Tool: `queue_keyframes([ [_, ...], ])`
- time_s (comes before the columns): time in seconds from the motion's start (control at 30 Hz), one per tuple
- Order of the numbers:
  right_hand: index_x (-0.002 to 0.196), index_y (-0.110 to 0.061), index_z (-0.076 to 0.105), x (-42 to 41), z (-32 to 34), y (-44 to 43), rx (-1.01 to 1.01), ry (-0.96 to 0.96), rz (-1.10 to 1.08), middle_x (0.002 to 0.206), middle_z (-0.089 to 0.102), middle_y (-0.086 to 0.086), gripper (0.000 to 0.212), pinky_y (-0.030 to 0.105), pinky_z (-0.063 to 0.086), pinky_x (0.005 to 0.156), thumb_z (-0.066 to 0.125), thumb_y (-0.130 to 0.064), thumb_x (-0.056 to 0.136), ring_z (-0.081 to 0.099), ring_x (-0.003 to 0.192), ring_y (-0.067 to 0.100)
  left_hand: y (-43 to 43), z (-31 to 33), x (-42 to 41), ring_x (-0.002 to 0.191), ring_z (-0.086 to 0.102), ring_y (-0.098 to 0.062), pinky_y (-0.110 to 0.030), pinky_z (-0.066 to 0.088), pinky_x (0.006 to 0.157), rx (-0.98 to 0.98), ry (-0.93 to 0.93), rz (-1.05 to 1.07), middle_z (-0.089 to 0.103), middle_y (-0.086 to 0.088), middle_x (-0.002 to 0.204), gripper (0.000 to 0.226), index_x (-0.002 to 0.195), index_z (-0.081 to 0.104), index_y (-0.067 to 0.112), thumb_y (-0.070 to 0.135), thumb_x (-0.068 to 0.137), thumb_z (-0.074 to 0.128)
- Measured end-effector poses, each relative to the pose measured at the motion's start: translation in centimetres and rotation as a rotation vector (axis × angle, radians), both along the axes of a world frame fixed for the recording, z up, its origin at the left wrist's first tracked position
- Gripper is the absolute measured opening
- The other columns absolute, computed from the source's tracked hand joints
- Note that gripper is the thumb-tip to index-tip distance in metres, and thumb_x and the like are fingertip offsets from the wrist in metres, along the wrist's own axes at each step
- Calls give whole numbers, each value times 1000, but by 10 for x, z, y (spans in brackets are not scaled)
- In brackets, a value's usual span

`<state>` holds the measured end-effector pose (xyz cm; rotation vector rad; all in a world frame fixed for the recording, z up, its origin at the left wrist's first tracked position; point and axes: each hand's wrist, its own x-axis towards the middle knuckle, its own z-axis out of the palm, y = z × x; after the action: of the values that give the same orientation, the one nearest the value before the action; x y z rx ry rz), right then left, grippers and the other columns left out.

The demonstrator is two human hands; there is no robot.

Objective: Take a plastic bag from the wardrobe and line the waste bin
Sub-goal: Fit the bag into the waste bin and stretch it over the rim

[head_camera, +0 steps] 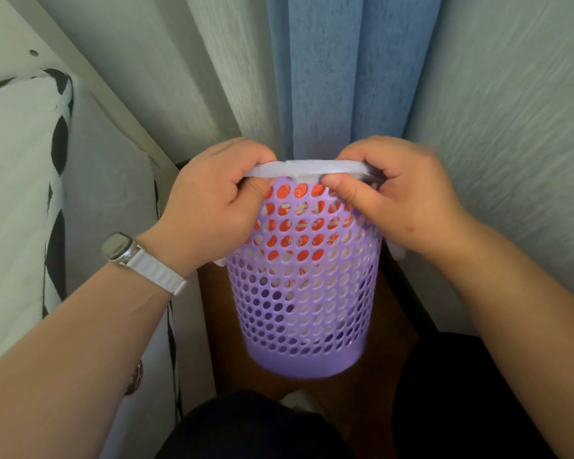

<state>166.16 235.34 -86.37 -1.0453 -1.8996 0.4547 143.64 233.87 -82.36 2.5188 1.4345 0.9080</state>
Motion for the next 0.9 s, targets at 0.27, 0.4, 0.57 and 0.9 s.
queue_keyframes([
  [0.27,79,-12,66,-11,-1,-10,74,-38,-83,68,61,2,26,44,46,60,68,-36,87,56,66,23,-6,10,10,88,62,-26,-36,48,79,85,169,-140,67,-9,100,36,118,65,5,26,89,57],
  [0.4,78,-15,67,-18,-1,-15,49,-2,-113,68,61,-3,22,39,46,58,68,-37,84,55,65,18,-5,6,16,74,59,-27,-43,47,68,91,187,-177,64,-8,86,25,113,67,6,17,94,56],
  [0.57,82,-18,67,-16,4,-13,-36,15,-6,70,61,-4,19,34,44,58,71,-36,82,54,64,11,-2,3,10,70,50,-19,-35,42,65,57,155,-163,53,4,81,20,103,67,7,17,95,51],
  [0.9,82,-17,68,0,3,-1,-39,39,-4,74,63,-5,18,33,46,64,68,-35,85,58,70,12,-3,2,5,74,46,-9,-25,36,68,26,10,-11,51,7,79,16,88,62,7,18,90,51],
])
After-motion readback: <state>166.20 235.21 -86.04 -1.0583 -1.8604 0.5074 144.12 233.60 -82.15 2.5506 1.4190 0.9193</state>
